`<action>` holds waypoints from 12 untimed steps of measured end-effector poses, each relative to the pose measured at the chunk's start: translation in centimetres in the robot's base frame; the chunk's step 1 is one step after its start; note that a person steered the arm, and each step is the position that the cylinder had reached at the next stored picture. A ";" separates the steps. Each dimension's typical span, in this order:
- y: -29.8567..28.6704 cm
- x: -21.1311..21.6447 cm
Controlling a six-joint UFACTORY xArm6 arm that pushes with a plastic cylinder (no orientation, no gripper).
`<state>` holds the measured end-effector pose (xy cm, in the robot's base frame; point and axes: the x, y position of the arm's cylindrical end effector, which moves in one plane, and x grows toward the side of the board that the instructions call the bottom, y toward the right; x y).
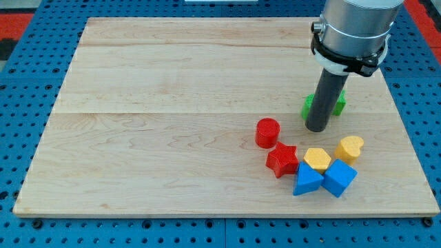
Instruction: Push the green blocks slightly up
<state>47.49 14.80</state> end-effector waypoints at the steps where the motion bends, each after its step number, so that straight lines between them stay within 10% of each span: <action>1: 0.0 0.0; 8: 3.9 -2.0; 12: -4.1 -2.4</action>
